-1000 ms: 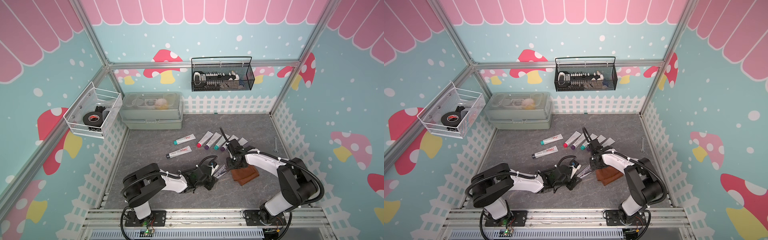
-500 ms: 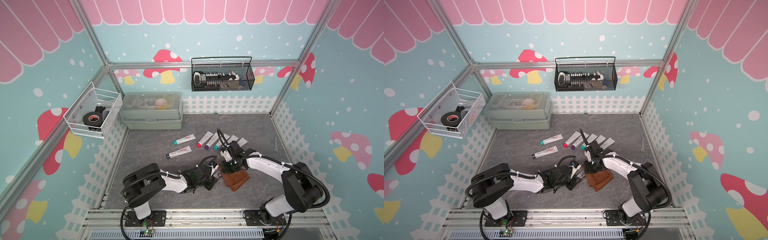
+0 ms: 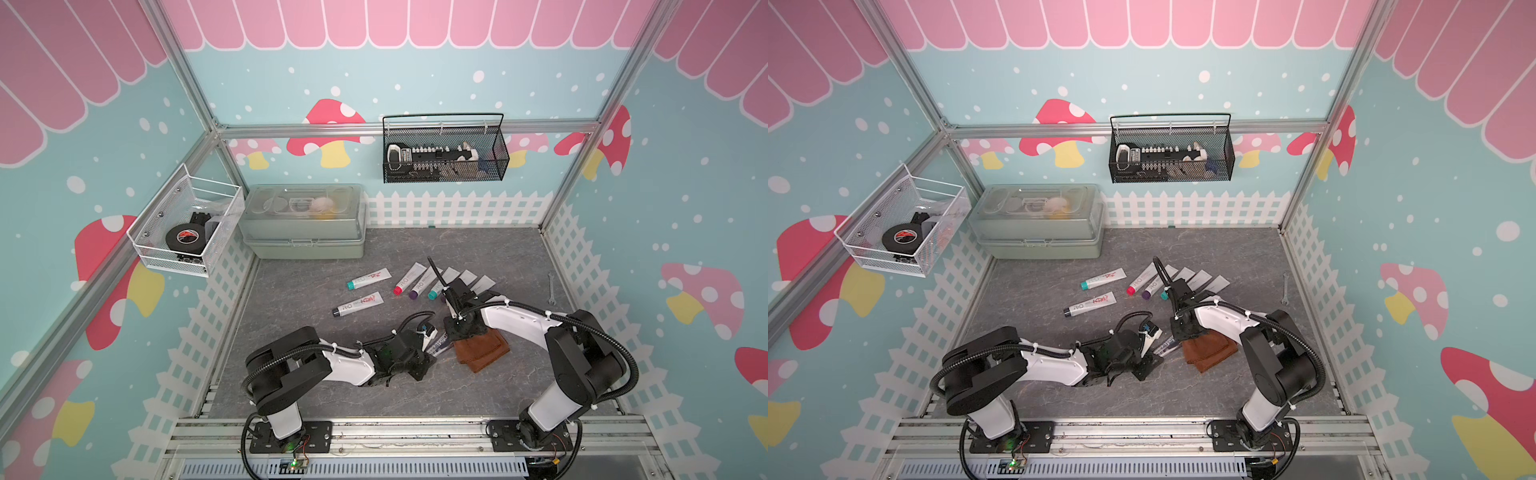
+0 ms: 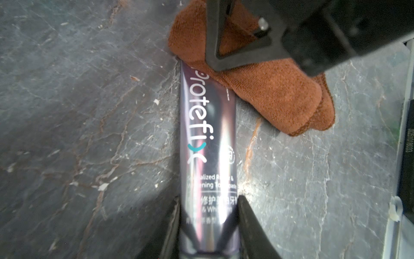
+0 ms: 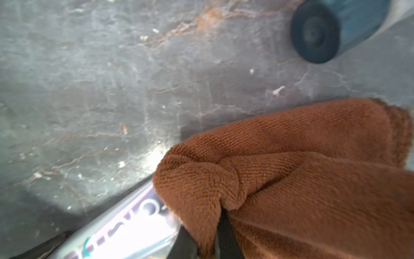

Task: Wipe the surface of the toothpaste tube
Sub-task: Wipe the dirt from the toothpaste tube.

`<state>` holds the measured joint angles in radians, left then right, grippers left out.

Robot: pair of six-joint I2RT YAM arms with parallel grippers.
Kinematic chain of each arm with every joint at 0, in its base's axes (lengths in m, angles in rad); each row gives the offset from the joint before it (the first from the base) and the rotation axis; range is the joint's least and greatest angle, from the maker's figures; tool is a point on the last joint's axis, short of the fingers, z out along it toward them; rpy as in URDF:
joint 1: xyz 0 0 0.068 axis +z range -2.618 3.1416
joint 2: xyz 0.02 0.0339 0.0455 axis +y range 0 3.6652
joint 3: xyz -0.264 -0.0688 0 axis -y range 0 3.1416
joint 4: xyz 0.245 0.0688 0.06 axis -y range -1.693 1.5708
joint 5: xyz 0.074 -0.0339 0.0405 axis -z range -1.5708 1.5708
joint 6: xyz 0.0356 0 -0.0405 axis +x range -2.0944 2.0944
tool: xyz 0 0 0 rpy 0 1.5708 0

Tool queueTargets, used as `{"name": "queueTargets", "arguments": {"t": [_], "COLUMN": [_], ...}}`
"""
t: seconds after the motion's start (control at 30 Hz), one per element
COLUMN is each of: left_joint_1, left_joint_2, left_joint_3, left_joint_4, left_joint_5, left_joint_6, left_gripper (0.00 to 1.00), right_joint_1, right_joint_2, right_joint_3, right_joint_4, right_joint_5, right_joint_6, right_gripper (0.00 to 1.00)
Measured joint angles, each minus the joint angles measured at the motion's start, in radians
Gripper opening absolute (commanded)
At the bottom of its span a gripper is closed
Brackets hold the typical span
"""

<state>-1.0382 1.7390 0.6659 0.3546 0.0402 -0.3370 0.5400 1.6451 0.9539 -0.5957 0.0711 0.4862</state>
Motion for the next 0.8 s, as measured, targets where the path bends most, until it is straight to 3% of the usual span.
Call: {"name": "queueTargets", "arguments": {"t": [0.27,0.53,0.67,0.8], "left_joint_1": [0.000,0.000,0.000,0.000], "left_joint_2": [0.000,0.000,0.000,0.000], "left_joint_3": [0.000,0.000,0.000,0.000], "left_joint_4": [0.000,0.000,0.000,0.000], "left_joint_5": [0.000,0.000,0.000,-0.003], "left_joint_6": [0.000,0.000,0.000,0.000], "left_gripper": [0.31,0.31,0.31,0.31], "right_joint_1": [-0.042,-0.006,0.004,0.017], "right_joint_2": [-0.129,-0.156,-0.093,-0.048], "right_joint_3": [-0.066,-0.091,-0.076,-0.019], "right_joint_4": [-0.004,0.046,0.060,0.009], "right_joint_5": [-0.081,-0.320,-0.332,-0.261], "right_joint_6": [0.000,0.010,0.009,0.008], "right_gripper": [0.06,0.06,0.06,0.05]}}
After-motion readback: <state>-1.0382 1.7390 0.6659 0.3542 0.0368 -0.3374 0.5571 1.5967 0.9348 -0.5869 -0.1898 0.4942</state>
